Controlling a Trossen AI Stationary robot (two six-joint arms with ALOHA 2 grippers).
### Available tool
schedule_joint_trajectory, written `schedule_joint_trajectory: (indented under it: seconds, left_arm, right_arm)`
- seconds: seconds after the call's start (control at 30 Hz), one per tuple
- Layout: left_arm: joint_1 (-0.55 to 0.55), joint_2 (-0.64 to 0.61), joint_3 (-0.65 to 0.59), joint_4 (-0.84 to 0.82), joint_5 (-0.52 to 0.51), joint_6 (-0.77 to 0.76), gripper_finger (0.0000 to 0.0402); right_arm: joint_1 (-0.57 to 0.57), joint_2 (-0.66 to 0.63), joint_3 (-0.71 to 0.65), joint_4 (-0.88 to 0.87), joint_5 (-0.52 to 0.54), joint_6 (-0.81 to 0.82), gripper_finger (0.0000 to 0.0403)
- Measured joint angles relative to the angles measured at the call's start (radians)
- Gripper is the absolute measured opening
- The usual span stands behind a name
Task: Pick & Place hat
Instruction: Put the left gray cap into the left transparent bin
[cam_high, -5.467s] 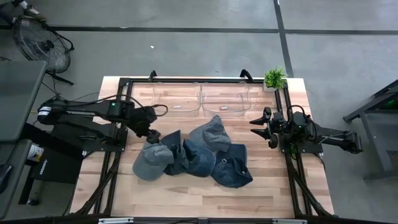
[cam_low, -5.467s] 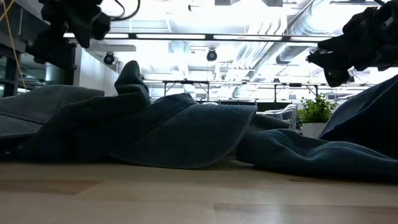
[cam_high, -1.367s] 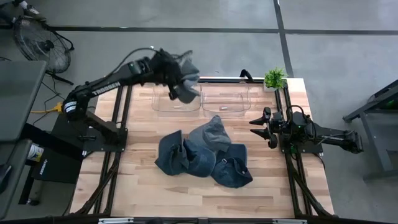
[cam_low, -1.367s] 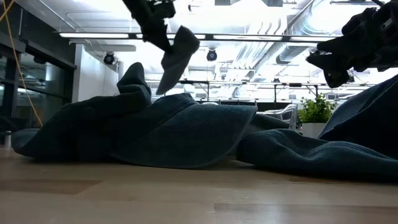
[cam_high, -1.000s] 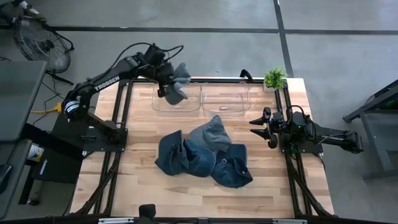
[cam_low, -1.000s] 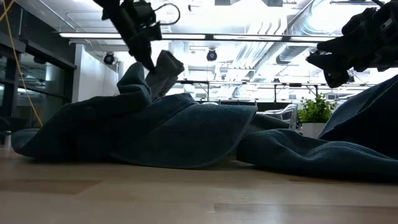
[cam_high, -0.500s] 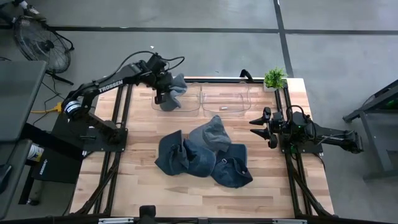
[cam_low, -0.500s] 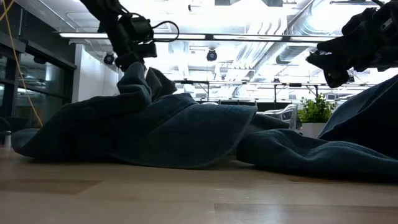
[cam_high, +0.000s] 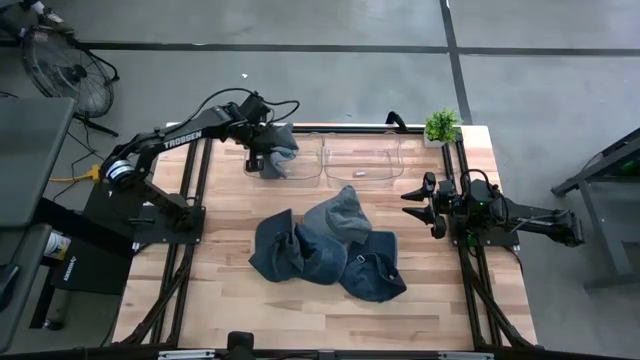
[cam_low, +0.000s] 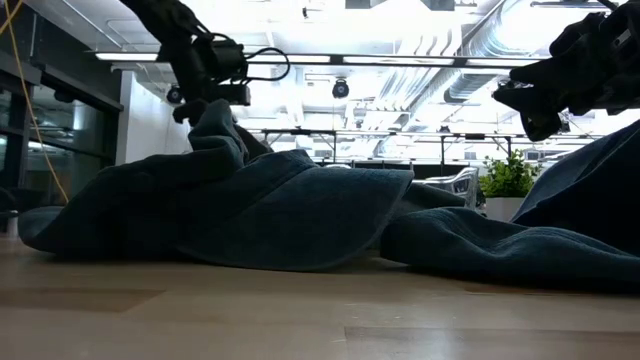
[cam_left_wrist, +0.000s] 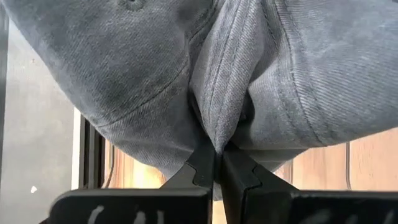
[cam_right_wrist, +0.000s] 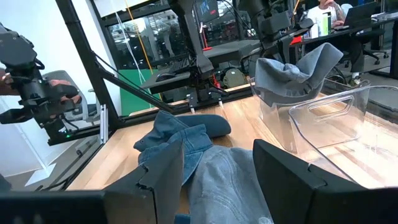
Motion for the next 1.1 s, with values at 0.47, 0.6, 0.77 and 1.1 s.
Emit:
schedule_joint_trajectory:
  seconds: [0.47,0.6,0.77,1.1]
  left_arm:
    - [-0.056,0.003,0.0,0.049,-0.019,0.035,0.0029]
    - [-0.081,0.003,0.0,0.054,-0.028,0.047,0.0048]
    - [-0.111,0.003,0.0,0.057,-0.112,0.022,0.0116]
    - [-0.127,-0.005,0.075,0.05,-0.234,0.012,0.0227]
  right_arm:
    - [0.0,0.0,0.0,0.0,0.001,0.0,0.0188]
    - [0.0,0.0,0.0,0.0,0.001,0.0,0.0188]
    - [0.0,0.0,0.0,0.0,0.001,0.0,0.0188]
    - [0.0,0.0,0.0,0.0,0.001,0.0,0.0188]
